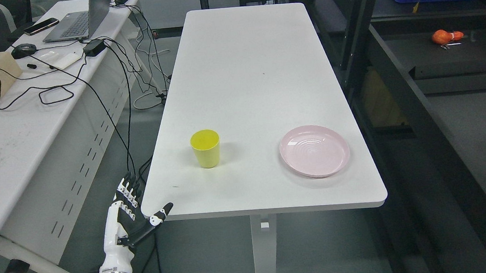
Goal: Place yellow IKEA cup on middle right shelf
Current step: 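Raise the left hand toward the yellow cup on the table, then reach the left hand around the yellow cup and close fingers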
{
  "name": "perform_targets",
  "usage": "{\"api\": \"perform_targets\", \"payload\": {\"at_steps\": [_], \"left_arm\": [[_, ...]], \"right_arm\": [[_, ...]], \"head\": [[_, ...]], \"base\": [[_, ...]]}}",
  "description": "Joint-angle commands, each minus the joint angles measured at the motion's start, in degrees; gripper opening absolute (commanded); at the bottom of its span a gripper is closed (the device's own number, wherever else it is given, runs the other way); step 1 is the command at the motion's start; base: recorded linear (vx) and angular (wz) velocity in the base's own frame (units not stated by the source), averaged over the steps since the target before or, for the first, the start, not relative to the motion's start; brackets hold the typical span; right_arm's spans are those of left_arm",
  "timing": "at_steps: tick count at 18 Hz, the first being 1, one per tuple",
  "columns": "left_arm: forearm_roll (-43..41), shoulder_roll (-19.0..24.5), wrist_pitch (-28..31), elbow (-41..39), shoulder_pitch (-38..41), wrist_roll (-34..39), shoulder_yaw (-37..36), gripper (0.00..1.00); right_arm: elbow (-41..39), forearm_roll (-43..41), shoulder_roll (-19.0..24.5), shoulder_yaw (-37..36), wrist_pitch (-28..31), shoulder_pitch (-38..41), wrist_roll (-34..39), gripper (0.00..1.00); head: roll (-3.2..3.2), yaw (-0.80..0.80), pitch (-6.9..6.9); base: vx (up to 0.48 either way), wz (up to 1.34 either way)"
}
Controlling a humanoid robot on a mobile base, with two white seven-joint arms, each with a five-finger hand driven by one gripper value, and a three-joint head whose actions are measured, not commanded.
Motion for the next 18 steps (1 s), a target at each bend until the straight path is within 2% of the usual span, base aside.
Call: {"api": "perform_targets", "payload": {"at_steps": [1, 7, 12, 18], "left_arm": [[0.1, 0.4, 0.0, 2.5, -1.6, -0.1, 2.3, 1.00], [0.3, 1.1, 0.0, 5.0, -5.1, -1.8, 0.9, 1.00], [0.2, 1.0, -2.2, 4.9, -5.0, -3.5, -3.7, 1.00], [0.0, 0.5, -1.0, 8.4, -5.2, -3.4, -3.4, 1.00]], "right_arm": [[0.0, 0.0, -1.0, 0.0, 0.0, 0.4, 0.0, 0.99], [0.0, 0.0, -1.0, 0.0, 0.0, 0.4, 0.0, 0.99], [0.0, 0.0, -1.0, 0.0, 0.0, 0.4, 0.0, 0.99], [0.0, 0.0, -1.0, 0.0, 0.0, 0.4, 0.0, 0.99]], "head": [[0.00, 0.00, 0.00], [0.00, 0.00, 0.00], [0.00, 0.00, 0.00], [0.00, 0.00, 0.00]], "base": [[0.120, 0.03], [0.098, -0.04], [0.074, -0.07], [0.090, -0.05]]}}
